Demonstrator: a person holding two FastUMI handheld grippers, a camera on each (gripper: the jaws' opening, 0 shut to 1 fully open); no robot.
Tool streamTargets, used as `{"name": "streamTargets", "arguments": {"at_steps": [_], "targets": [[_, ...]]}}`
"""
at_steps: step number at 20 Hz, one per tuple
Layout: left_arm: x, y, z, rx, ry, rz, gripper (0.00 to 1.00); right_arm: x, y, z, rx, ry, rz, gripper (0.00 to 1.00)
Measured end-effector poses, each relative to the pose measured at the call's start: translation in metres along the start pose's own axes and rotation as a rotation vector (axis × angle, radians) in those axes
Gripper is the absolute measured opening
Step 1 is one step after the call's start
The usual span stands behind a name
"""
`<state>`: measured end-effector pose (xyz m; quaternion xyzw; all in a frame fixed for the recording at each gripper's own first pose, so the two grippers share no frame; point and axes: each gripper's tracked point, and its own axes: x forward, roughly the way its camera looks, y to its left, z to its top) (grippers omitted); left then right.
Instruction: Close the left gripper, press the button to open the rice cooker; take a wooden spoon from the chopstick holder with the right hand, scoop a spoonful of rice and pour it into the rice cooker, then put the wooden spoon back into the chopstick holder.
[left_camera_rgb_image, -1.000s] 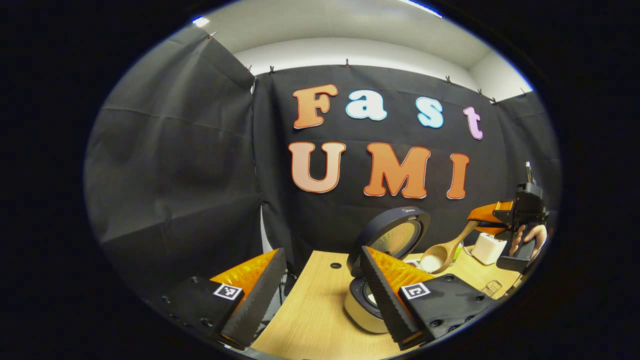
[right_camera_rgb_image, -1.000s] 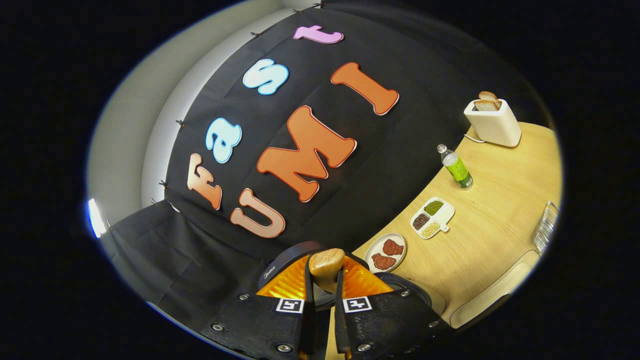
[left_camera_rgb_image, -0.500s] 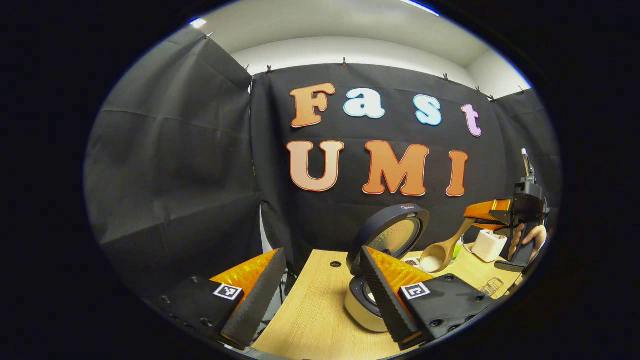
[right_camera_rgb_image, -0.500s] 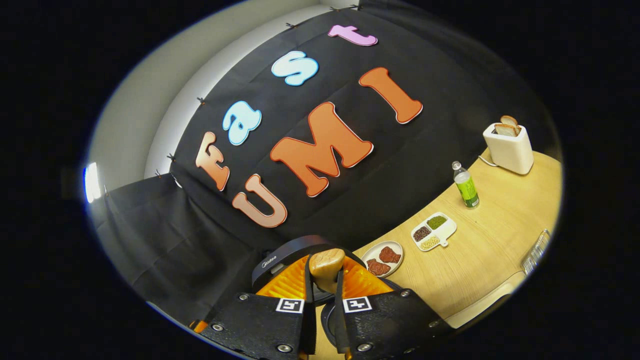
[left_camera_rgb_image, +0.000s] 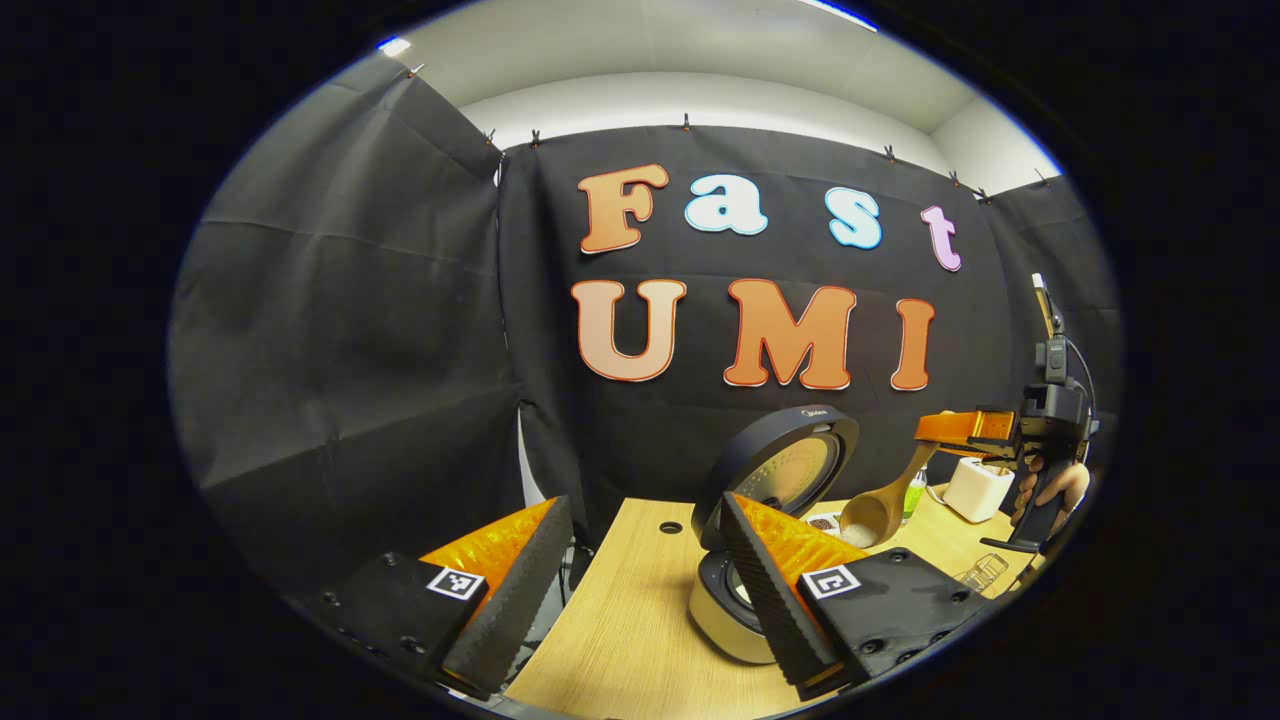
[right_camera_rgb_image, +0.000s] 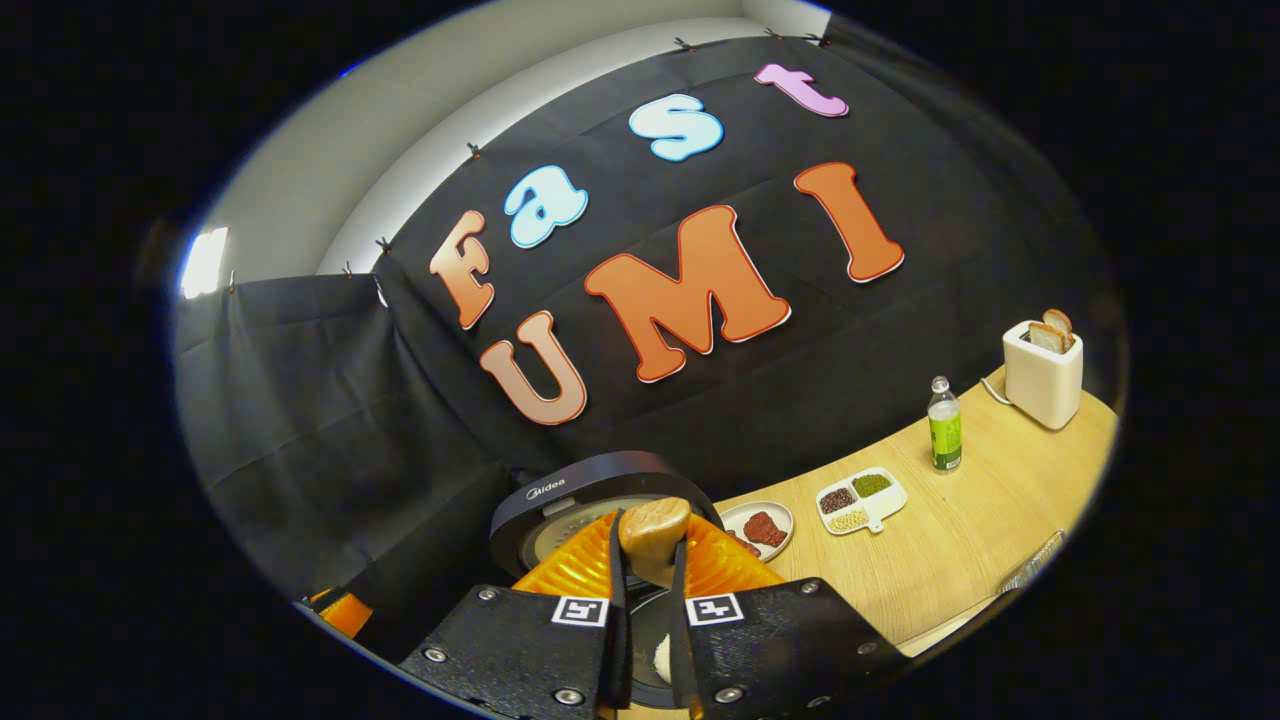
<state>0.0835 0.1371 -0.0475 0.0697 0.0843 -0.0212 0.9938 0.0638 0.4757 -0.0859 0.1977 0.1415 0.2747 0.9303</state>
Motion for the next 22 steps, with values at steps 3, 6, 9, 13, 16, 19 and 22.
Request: {"name": "streamTargets", "arguments": {"at_steps": [3, 6, 9, 13, 16, 19, 22], "targets": [[-0.001, 0.001, 0.0, 0.005, 0.001, 0.0, 0.97, 0.002, 0.008, -0.009, -0.066, 0.024, 0.019, 0.14], [0.0, 0.003, -0.003, 0.003, 0.006, 0.004, 0.97, 0.002, 0.016, -0.017, -0.124, 0.043, 0.047, 0.14], [0.001, 0.003, -0.004, 0.002, 0.01, 0.007, 0.97, 0.002, 0.017, -0.025, -0.225, 0.052, 0.04, 0.14], [-0.002, 0.005, -0.002, 0.008, 0.005, 0.013, 0.97, 0.002, 0.02, -0.03, -0.284, 0.061, 0.049, 0.14], [-0.003, 0.006, -0.004, 0.002, 0.007, 0.013, 0.97, 0.002, 0.018, -0.035, -0.3, 0.069, 0.049, 0.14], [-0.005, 0.009, -0.005, -0.019, 0.012, 0.012, 0.99, -0.001, 0.015, -0.033, -0.241, 0.063, 0.054, 0.14], [-0.007, 0.015, -0.003, -0.028, 0.011, 0.024, 1.0, -0.006, 0.008, -0.021, -0.159, 0.047, 0.052, 0.14]]}}
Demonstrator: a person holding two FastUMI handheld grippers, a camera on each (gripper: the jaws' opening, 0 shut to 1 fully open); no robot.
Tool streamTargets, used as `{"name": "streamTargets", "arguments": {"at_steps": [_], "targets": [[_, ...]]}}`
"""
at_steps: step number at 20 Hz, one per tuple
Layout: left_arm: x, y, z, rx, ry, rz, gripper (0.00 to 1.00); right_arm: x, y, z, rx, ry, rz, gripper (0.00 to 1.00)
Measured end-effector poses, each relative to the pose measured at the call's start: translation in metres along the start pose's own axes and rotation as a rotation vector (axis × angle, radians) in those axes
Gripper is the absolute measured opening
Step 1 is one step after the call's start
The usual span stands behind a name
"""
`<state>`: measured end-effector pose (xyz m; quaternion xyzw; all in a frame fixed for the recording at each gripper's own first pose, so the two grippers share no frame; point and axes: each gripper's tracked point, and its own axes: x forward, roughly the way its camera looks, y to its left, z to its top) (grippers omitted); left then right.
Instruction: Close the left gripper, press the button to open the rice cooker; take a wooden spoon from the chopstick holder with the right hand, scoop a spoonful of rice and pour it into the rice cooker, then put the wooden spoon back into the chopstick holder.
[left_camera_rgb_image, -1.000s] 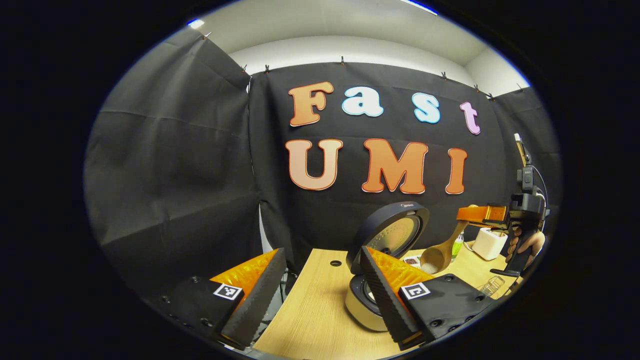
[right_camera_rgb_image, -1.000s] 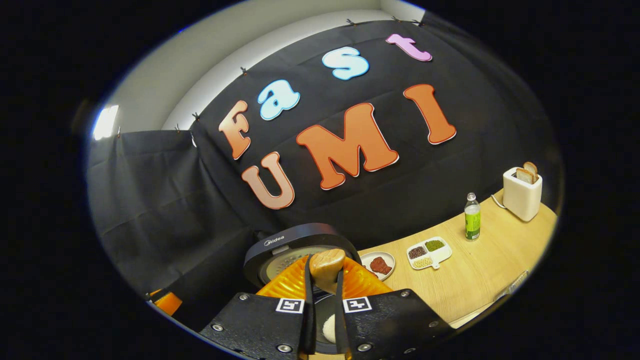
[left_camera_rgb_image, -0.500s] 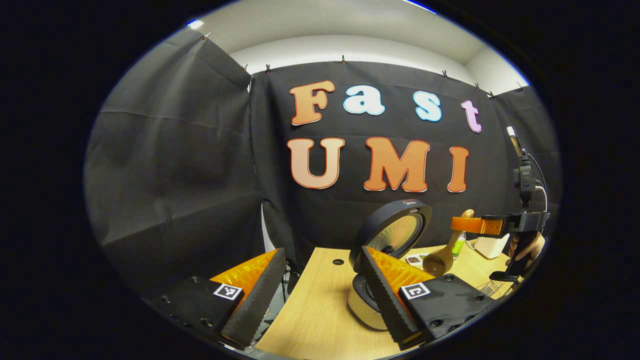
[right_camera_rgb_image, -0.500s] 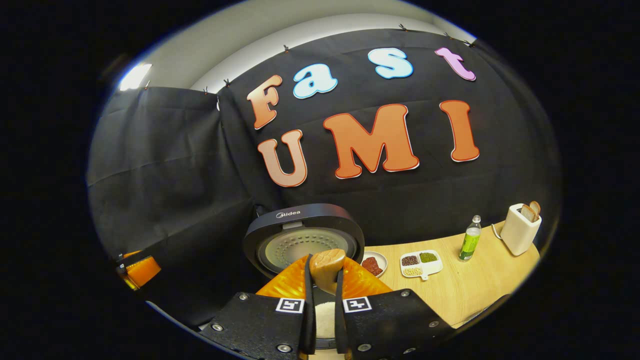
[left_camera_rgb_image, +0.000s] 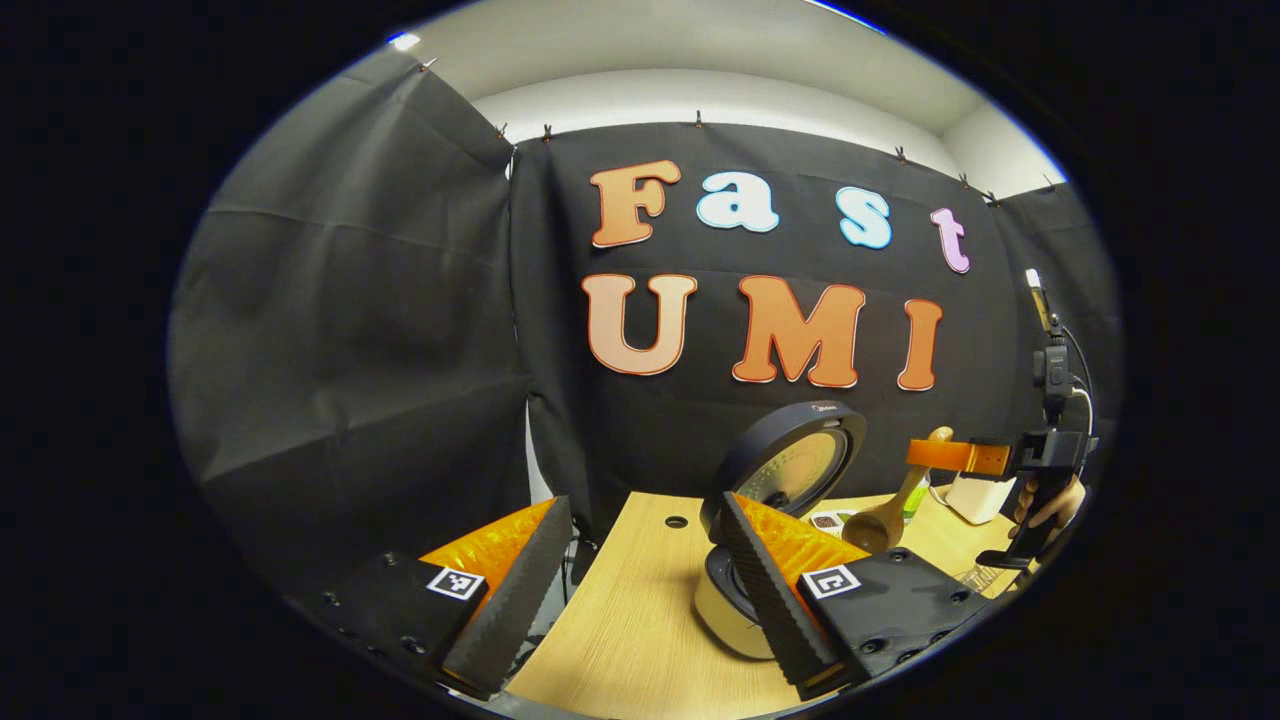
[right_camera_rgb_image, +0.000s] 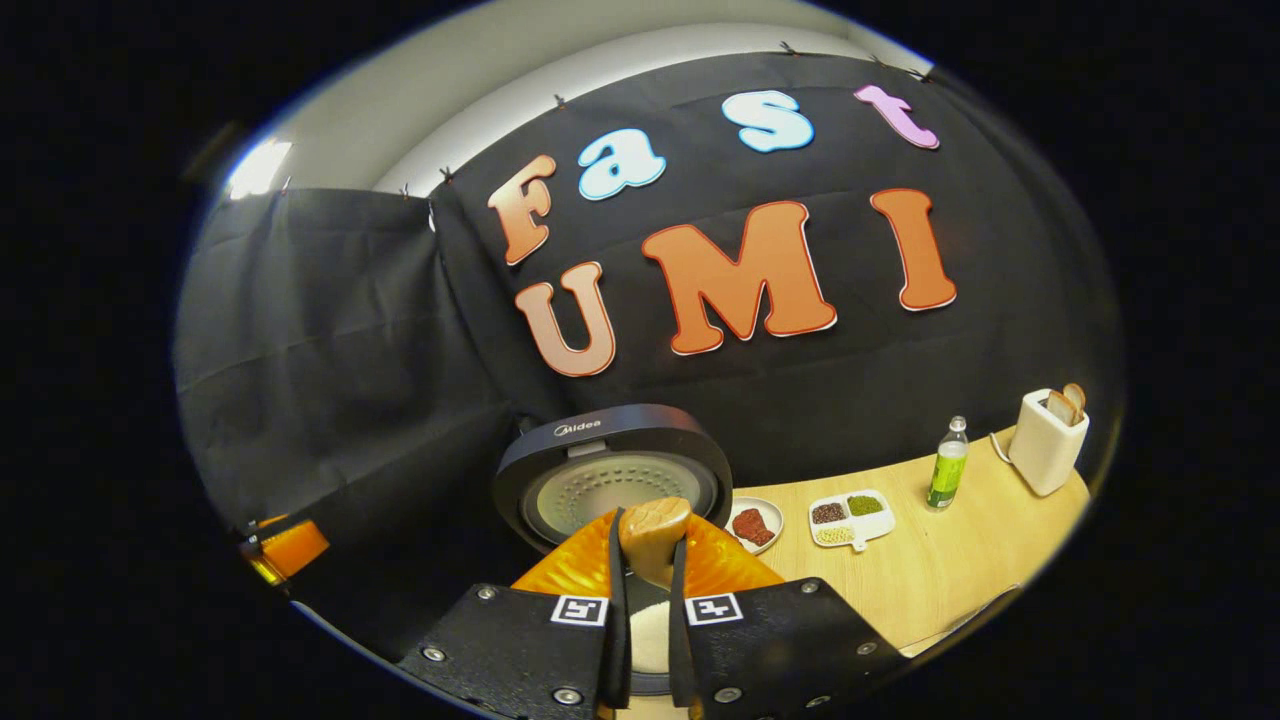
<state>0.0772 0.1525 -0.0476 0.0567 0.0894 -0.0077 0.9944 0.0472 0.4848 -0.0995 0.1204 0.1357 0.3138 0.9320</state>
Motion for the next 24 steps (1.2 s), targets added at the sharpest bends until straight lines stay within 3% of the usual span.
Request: {"name": "streamTargets", "arguments": {"at_steps": [5, 13, 24], "targets": [[-0.004, 0.0, 0.008, -0.005, -0.019, 0.008, 1.0, -0.025, -0.036, 0.025, 0.121, -0.051, -0.041, 0.14], [0.0, -0.022, 0.014, -0.001, -0.035, -0.021, 0.97, -0.092, -0.136, 0.048, 0.137, -0.125, -0.213, 0.14], [0.002, -0.065, 0.016, 0.008, -0.035, -0.035, 0.98, -0.172, -0.275, 0.006, 0.148, -0.087, -0.454, 0.14]]}}
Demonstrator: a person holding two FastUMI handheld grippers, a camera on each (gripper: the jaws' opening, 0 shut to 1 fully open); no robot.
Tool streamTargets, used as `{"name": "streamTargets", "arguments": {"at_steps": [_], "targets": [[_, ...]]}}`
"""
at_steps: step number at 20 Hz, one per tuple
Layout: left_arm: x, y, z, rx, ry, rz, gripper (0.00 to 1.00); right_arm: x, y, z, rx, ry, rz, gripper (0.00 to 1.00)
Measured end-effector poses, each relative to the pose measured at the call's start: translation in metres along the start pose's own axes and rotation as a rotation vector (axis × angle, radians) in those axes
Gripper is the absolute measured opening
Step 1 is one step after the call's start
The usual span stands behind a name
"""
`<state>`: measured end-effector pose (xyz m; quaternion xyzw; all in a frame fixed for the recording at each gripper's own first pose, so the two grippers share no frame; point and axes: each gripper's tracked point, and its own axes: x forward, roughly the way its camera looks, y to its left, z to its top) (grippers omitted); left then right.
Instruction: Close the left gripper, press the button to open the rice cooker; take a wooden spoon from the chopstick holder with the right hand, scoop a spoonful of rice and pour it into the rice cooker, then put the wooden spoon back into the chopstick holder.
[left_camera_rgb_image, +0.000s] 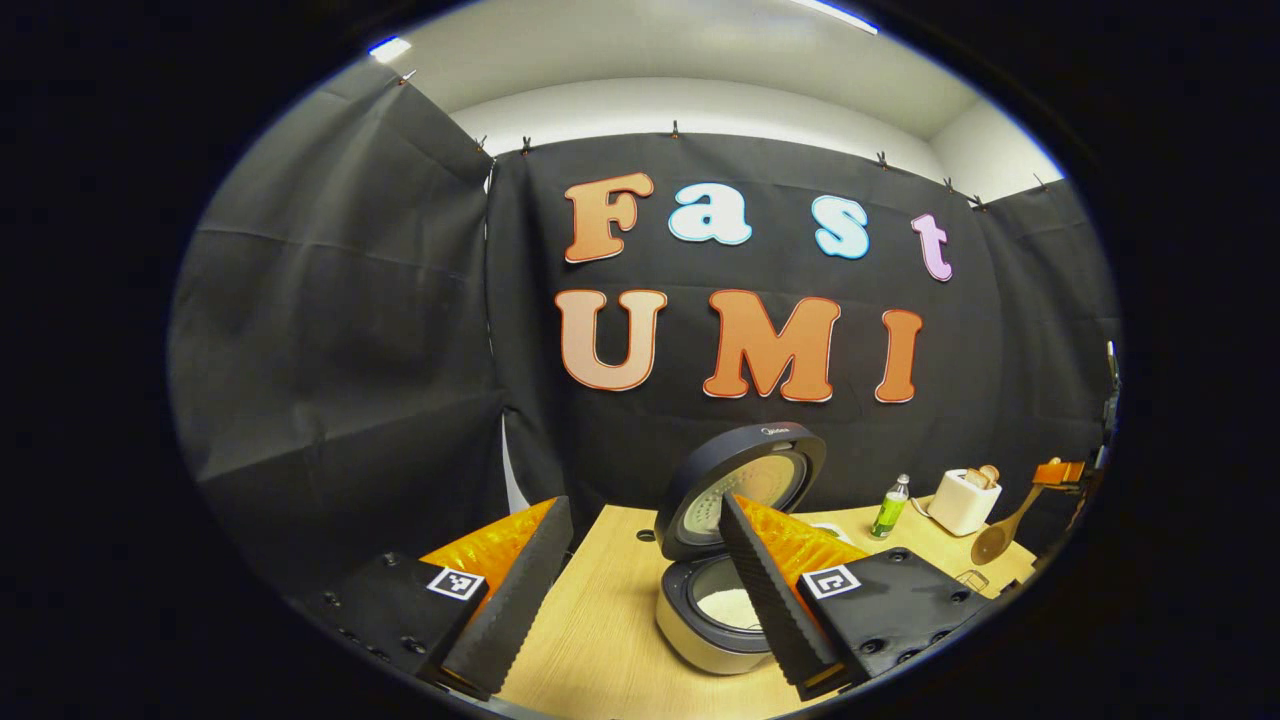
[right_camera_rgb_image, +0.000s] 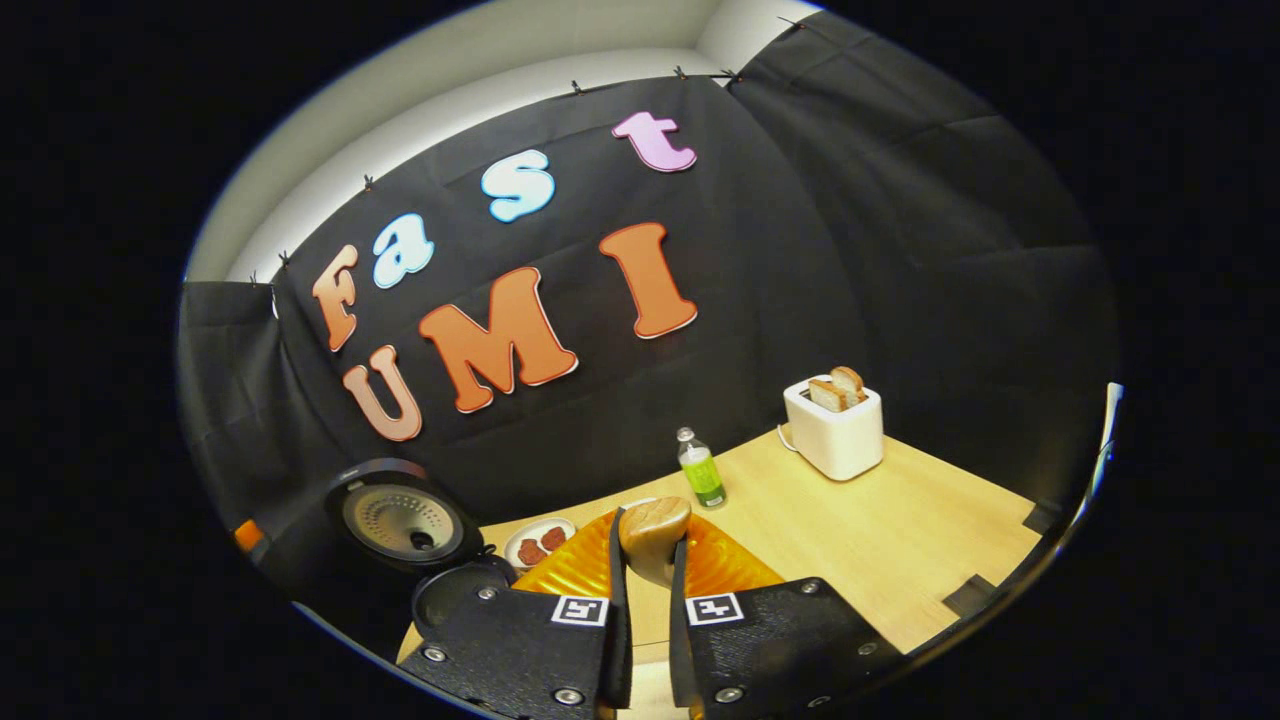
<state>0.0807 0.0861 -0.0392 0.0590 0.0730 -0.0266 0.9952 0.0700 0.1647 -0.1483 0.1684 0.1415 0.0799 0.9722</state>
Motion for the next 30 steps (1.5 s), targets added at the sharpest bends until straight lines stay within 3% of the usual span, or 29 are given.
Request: {"name": "streamTargets", "arguments": {"at_steps": [5, 11, 19, 22, 23, 24, 25, 29, 30], "targets": [[-0.003, -0.009, 0.001, 0.02, 0.003, 0.046, 0.98, 0.011, -0.045, -0.035, 0.013, 0.065, -0.031, 0.14], [-0.011, -0.025, 0.003, 0.045, 0.01, 0.085, 0.98, 0.033, -0.071, -0.091, 0.026, 0.18, -0.02, 0.14], [-0.017, -0.028, 0.003, 0.07, 0.014, 0.124, 0.98, 0.043, -0.084, -0.112, 0.102, 0.212, 0.029, 0.19], [-0.016, -0.031, 0.0, 0.065, 0.017, 0.123, 0.97, 0.042, -0.1, -0.111, 0.089, 0.225, -0.015, 0.28], [-0.013, -0.033, 0.001, 0.062, 0.015, 0.118, 0.97, 0.04, -0.107, -0.11, 0.07, 0.228, -0.036, 0.42], [-0.012, -0.036, 0.001, 0.057, 0.013, 0.111, 0.97, 0.037, -0.115, -0.108, 0.048, 0.231, -0.057, 0.36], [-0.01, -0.039, 0.001, 0.051, 0.012, 0.103, 0.97, 0.034, -0.121, -0.105, 0.032, 0.233, -0.077, 0.56], [-0.002, -0.051, 0.0, 0.033, 0.007, 0.065, 0.97, 0.017, -0.136, -0.068, -0.036, 0.19, -0.141, 0.83], [0.001, -0.054, 0.0, 0.031, 0.006, 0.056, 0.98, 0.011, -0.135, -0.055, -0.058, 0.174, -0.149, 0.86]]}}
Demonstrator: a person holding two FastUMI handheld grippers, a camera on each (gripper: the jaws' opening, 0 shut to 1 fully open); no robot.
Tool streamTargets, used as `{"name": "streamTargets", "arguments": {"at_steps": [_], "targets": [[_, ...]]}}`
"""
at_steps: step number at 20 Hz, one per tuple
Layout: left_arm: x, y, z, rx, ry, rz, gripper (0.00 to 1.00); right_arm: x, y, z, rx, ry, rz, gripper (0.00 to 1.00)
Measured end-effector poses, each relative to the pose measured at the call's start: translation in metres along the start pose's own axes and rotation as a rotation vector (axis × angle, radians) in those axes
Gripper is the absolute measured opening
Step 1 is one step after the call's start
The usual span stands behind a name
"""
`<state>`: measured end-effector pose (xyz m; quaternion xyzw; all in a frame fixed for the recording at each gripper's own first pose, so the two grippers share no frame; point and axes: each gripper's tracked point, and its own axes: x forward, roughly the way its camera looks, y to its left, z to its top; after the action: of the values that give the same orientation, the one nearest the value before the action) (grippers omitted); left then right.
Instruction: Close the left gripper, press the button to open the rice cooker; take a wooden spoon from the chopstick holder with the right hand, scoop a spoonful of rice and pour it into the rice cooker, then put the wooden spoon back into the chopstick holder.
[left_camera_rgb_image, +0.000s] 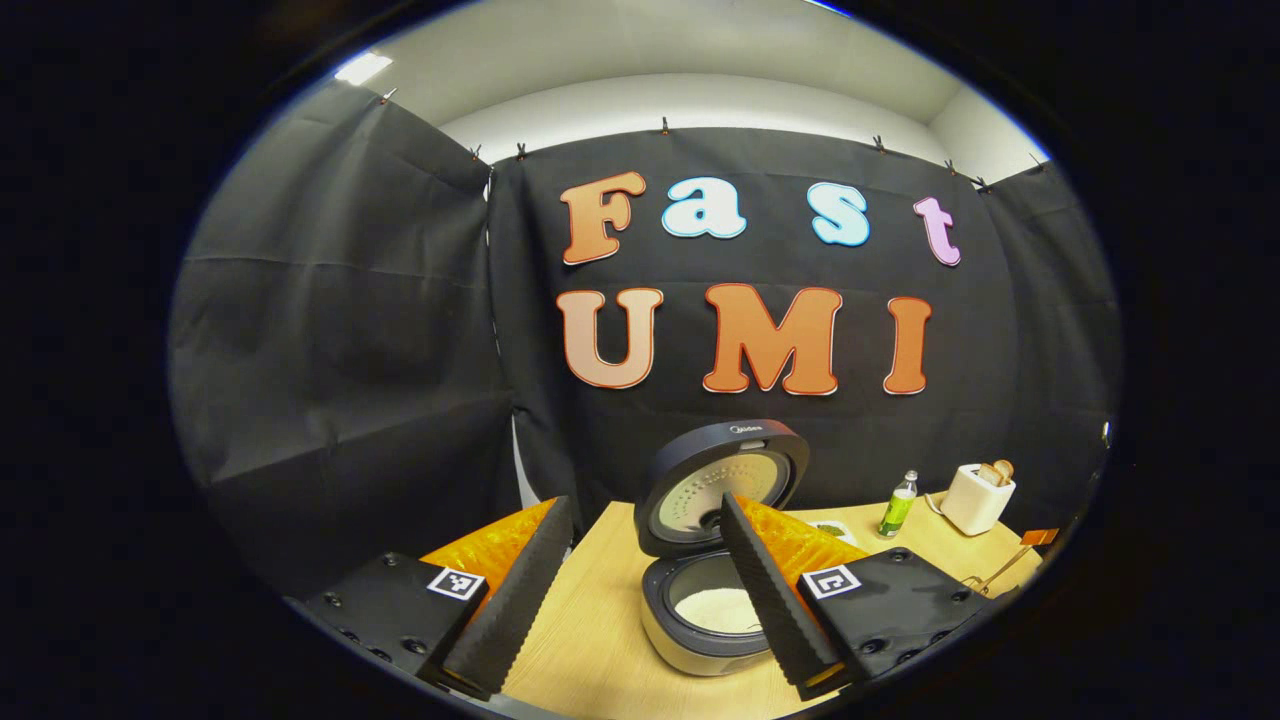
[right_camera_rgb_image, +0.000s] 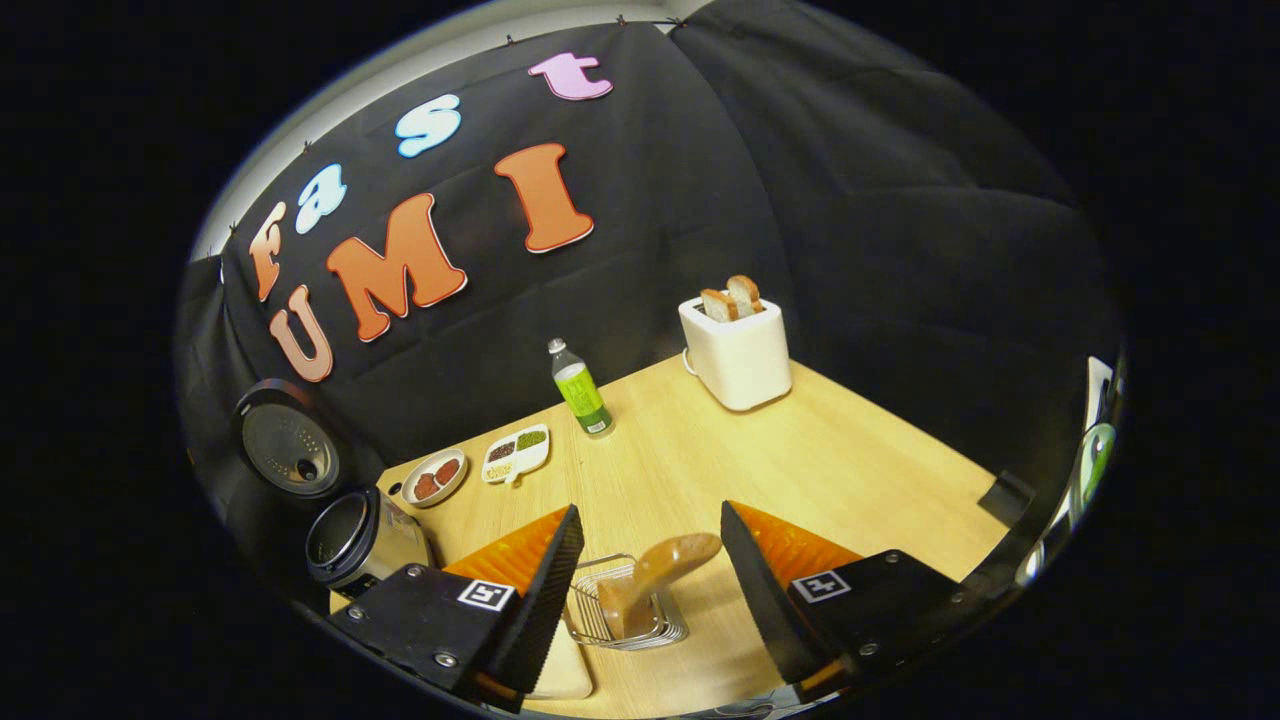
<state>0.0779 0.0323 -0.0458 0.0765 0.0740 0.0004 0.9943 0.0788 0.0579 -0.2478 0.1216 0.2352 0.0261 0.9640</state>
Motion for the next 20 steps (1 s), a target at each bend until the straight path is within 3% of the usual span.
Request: {"name": "streamTargets", "arguments": {"at_steps": [2, 10, 16, 20], "targets": [[0.004, -0.006, 0.001, -0.007, -0.002, -0.018, 0.98, -0.016, 0.003, 0.029, -0.047, -0.044, -0.017, 0.94], [0.029, -0.027, 0.016, -0.051, -0.021, -0.077, 0.99, -0.106, 0.04, 0.132, -0.147, -0.203, -0.045, 0.95], [0.077, -0.05, 0.093, -0.1, -0.111, -0.138, 1.0, -0.164, 0.068, 0.168, -0.182, -0.306, -0.021, 0.95], [0.121, -0.068, 0.14, -0.074, -0.146, -0.167, 1.0, -0.188, 0.074, 0.175, -0.205, -0.336, -0.026, 0.95]]}}
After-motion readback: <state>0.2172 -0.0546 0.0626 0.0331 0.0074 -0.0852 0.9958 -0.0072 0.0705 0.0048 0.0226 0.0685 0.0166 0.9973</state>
